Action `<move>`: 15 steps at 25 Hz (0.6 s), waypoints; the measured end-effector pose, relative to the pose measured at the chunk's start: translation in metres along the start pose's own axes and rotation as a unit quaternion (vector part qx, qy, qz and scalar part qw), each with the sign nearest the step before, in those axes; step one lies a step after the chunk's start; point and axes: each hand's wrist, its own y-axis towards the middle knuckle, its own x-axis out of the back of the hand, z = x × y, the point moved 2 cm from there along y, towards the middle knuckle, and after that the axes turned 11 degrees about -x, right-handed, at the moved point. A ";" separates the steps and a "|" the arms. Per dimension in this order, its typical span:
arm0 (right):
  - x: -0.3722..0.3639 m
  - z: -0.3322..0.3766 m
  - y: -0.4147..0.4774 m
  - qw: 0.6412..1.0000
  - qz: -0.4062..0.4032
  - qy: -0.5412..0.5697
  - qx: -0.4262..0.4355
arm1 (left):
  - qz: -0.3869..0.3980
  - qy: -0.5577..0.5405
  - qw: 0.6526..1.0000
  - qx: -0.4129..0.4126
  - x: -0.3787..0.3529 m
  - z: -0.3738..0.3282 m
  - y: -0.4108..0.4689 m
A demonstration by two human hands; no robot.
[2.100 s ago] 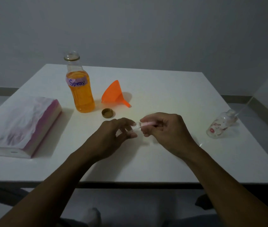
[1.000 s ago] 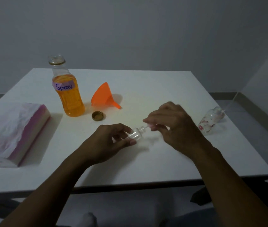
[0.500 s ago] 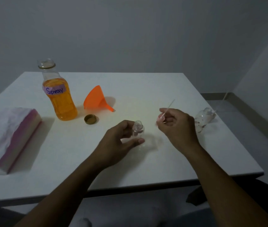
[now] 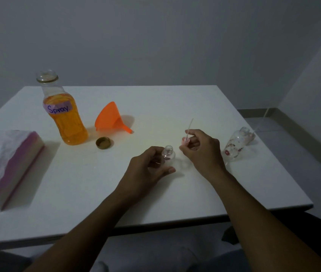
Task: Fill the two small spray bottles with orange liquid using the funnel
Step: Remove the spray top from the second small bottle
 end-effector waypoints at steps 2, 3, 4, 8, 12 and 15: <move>0.001 0.002 -0.002 1.000 0.015 -0.012 -0.012 | 0.015 0.012 1.000 0.010 -0.001 0.002 -0.001; 0.004 0.003 -0.004 0.999 0.033 -0.020 -0.027 | 0.025 0.013 0.999 0.018 0.000 0.002 -0.002; 0.007 0.002 -0.008 0.997 0.054 -0.029 -0.048 | 0.034 0.008 0.999 0.025 0.001 0.002 -0.003; 0.027 -0.002 -0.034 0.985 0.091 -0.096 -0.107 | 0.056 0.020 0.998 0.031 0.016 0.005 -0.015; 0.036 0.007 -0.084 0.982 0.106 -0.113 -0.108 | 0.028 0.111 0.993 0.016 0.051 0.005 -0.031; 0.020 0.025 -0.121 0.992 0.092 -0.080 -0.020 | -0.081 0.135 0.987 0.028 0.089 0.001 -0.039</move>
